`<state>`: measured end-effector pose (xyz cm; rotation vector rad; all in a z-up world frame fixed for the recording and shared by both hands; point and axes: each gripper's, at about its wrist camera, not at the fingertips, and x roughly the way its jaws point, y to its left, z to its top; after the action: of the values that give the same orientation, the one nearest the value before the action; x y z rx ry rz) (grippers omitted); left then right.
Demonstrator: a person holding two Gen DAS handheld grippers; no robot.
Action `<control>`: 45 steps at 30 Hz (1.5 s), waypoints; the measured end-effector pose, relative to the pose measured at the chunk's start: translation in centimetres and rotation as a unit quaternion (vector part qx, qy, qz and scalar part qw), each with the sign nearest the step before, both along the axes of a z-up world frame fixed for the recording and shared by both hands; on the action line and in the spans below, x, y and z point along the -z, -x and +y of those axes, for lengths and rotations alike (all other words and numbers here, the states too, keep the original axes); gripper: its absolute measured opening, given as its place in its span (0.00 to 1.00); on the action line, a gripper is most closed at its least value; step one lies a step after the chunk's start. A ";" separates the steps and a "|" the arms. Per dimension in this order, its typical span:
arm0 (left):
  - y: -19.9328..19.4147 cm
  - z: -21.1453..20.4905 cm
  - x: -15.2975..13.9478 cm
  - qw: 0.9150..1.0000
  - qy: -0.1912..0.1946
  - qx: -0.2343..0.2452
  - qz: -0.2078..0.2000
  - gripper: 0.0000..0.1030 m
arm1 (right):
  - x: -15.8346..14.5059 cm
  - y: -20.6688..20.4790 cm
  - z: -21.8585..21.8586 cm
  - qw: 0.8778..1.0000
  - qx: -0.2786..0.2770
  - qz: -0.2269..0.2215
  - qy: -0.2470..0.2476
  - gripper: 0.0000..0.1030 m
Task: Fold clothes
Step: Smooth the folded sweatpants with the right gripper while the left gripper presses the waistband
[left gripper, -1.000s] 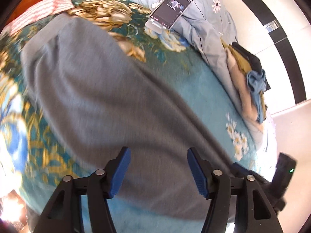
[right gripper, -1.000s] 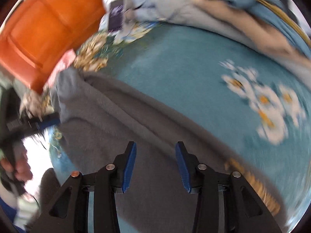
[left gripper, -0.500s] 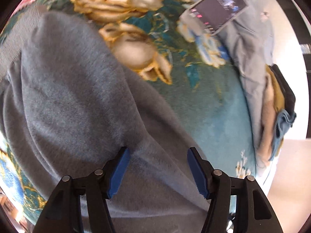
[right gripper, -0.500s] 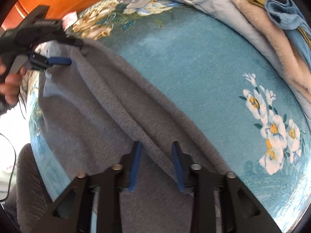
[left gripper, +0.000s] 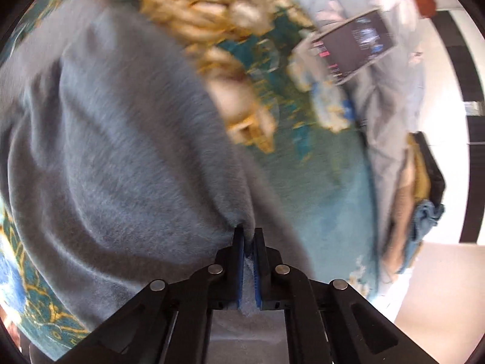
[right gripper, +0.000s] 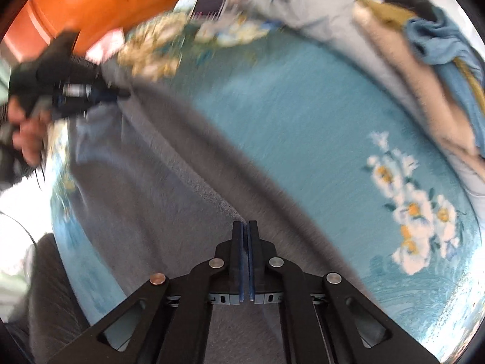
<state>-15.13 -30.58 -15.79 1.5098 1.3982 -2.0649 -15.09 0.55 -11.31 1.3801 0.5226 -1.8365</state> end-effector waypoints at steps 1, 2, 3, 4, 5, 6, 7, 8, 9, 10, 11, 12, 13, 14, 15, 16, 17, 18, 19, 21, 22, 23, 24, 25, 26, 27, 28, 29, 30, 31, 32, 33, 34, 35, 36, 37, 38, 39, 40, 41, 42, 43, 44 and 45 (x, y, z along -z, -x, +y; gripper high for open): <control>0.5 0.0 -0.5 1.000 -0.001 0.002 0.007 0.05 | -0.4 0.7 -0.1 1.000 0.003 0.004 0.002 0.02; 1.1 0.0 -0.4 1.000 0.001 0.007 0.006 0.05 | -0.5 1.2 -0.2 1.000 0.007 0.005 0.000 0.02; 1.8 0.1 -0.2 1.000 0.003 0.012 0.003 0.05 | -0.3 1.7 -0.4 1.000 0.011 0.004 -0.004 0.02; 2.4 0.2 -0.1 1.000 0.005 0.018 0.000 0.05 | 0.2 2.3 -0.5 1.000 0.018 -0.001 -0.009 0.02; 3.1 0.3 0.1 1.000 0.007 0.023 -0.003 0.05 | 0.9 3.1 -0.6 0.999 0.028 -0.011 -0.014 0.02; 3.5 0.4 0.6 0.999 0.013 0.032 -0.009 0.05 | 1.7 3.7 -0.5 0.999 0.037 -0.022 -0.019 0.02; 3.8 0.5 1.2 0.999 0.019 0.041 -0.015 0.06 | 2.6 4.0 -0.2 0.998 0.046 -0.033 -0.022 0.02; 3.9 0.5 1.5 0.999 0.018 0.045 -0.015 0.06 | 3.3 4.4 0.1 0.997 0.056 -0.043 -0.023 0.02; 3.9 0.5 1.7 0.999 0.015 0.048 -0.013 0.06 | 3.6 4.7 0.2 0.996 0.067 -0.052 -0.022 0.02; 3.8 0.5 1.9 0.999 0.012 0.051 -0.011 0.07 | 4.0 5.1 0.4 0.995 0.077 -0.061 -0.021 0.02; 3.8 0.4 2.1 0.998 0.009 0.054 -0.009 0.09 | 4.3 5.3 0.5 0.994 0.086 -0.066 -0.019 0.02; 3.8 0.4 2.3 0.998 0.006 0.057 -0.007 0.09 | 4.4 5.4 0.6 0.993 0.091 -0.069 -0.019 0.02; 3.8 0.4 2.5 0.998 0.003 0.060 -0.005 0.09 | 4.6 5.5 0.7 0.993 0.096 -0.070 -0.021 0.02; 3.8 0.3 2.7 0.998 0.000 0.063 -0.003 0.09 | 4.7 5.4 0.9 0.992 0.099 -0.070 -0.026 0.02; 3.8 0.3 2.9 0.998 -0.003 0.066 -0.001 0.10 | 5.0 5.5 1.0 0.992 0.103 -0.072 -0.030 0.02; 3.8 0.3 3.1 0.998 -0.006 0.069 0.001 0.14 | 5.4 5.7 0.9 0.991 0.106 -0.076 -0.032 0.02; 3.8 0.4 2.9 0.997 -0.008 0.072 0.006 0.17 | 5.5 5.7 0.8 0.991 0.108 -0.076 -0.032 0.02; 3.6 0.4 2.3 0.997 -0.008 0.076 0.013 0.26 | 5.6 5.8 0.8 0.991 0.110 -0.076 -0.032 0.02; 3.1 0.3 1.5 0.996 -0.010 0.079 0.026 0.35 | 5.4 5.7 0.8 0.991 0.111 -0.073 -0.033 0.03; 1.8 0.0 -0.1 0.995 -0.018 0.079 0.054 0.43 | 4.7 5.3 1.0 0.991 0.113 -0.058 -0.034 0.09; 0.8 -0.3 -0.9 0.994 -0.023 0.075 0.070 0.47 | 4.2 5.1 1.2 0.992 0.115 -0.049 -0.034 0.13; 0.2 -0.8 -1.5 0.994 -0.026 0.069 0.081 0.49 | 3.6 4.8 1.4 0.992 0.119 -0.040 -0.031 0.22; -0.9 -1.4 -2.1 0.994 -0.025 0.058 0.092 0.54 | 2.8 4.4 2.0 0.991 0.126 -0.033 -0.021 0.29; -2.4 -2.2 -2.8 0.994 -0.020 0.036 0.102 0.56 | 1.8 3.7 3.0 0.990 0.135 -0.027 -0.004 0.32; -3.7 -2.8 -3.3 0.994 -0.016 0.018 0.109 0.58 | 1.1 3.2 3.8 0.989 0.144 -0.025 0.010 0.36; -4.8 -3.1 -3.3 0.994 -0.015 0.004 0.110 0.59 | 0.7 2.5 4.6 0.987 0.153 -0.031 0.025 0.37; -6.0 -3.4 -3.2 0.994 -0.016 -0.010 0.109 0.59 | 0.4 1.6 5.6 0.985 0.162 -0.042 0.045 0.37; -7.1 -3.7 -3.1 0.994 -0.016 -0.023 0.108 0.59 | 0.2 0.5 6.2 0.983 0.163 -0.055 0.063 0.37; -8.2 -4.0 -3.0 0.993 -0.016 -0.037 0.107 0.59 | 0.1 -0.9 6.4 0.982 0.156 -0.070 0.080 0.37; -9.0 -3.9 -2.5 0.994 -0.017 -0.044 0.104 0.59 | 0.1 -2.3 6.5 0.981 0.148 -0.084 0.097 0.37; -9.7 -3.8 -2.0 0.994 -0.019 -0.050 0.099 0.59 | 0.2 -3.7 6.1 0.979 0.134 -0.099 0.114 0.37; -9.8 -3.4 -1.4 0.994 -0.025 -0.047 0.091 0.59 | 0.4 -5.3 5.0 0.978 0.112 -0.116 0.130 0.37; -9.8 -3.0 -0.6 0.995 -0.033 -0.041 0.083 0.59 | 0.6 -6.8 3.9 0.977 0.091 -0.128 0.143 0.37; -9.9 -2.6 0.1 0.996 -0.040 -0.035 0.074 0.59 | 0.8 -7.9 2.6 0.977 0.069 -0.135 0.151 0.37; -9.9 -2.2 0.4 0.997 -0.039 -0.025 0.066 0.59 | 1.0 -9.1 1.0 0.977 0.044 -0.140 0.157 0.37; -9.9 -1.9 0.4 0.997 -0.036 -0.014 0.063 0.59 | 1.1 -10.2 -0.7 0.976 0.020 -0.146 0.163 0.37; -9.9 -1.6 0.4 0.998 -0.032 -0.003 0.062 0.59 | 1.2 -11.2 -2.1 0.975 -0.002 -0.149 0.167 0.38; -9.9 -1.3 0.4 0.998 -0.029 0.008 0.060 0.59 | 1.1 -12.0 -3.4 0.974 -0.019 -0.148 0.169 0.38; -9.7 -1.3 0.3 0.998 -0.027 0.017 0.063 0.59 | 1.2 -12.7 -4.7 0.974 -0.035 -0.148 0.169 0.38; -9.5 -1.2 0.2 0.997 -0.026 0.025 0.066 0.59 | 1.5 -13.1 -6.1 0.974 -0.047 -0.147 0.167 0.39; -9.2 -1.2 0.1 0.997 -0.025 0.032 0.068 0.59 | 1.7 -13.5 -7.4 0.974 -0.060 -0.146 0.165 0.42; -8.8 -1.3 0.1 0.997 -0.025 0.039 0.070 0.59 | 2.0 -13.7 -8.4 0.974 -0.067 -0.144 0.160 0.43; -8.4 -1.3 0.1 0.996 -0.022 0.045 0.072 0.59 | 2.3 -13.8 -8.8 0.976 -0.069 -0.138 0.152 0.44; -7.9 -1.4 0.1 0.996 -0.019 0.050 0.075 0.59 | 2.6 -13.8 -9.2 0.978 -0.067 -0.131 0.144 0.44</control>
<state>-7.19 -31.94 -15.93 1.4964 1.4495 -2.2668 -1.28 -8.68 -13.86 1.3260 0.1974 -1.5226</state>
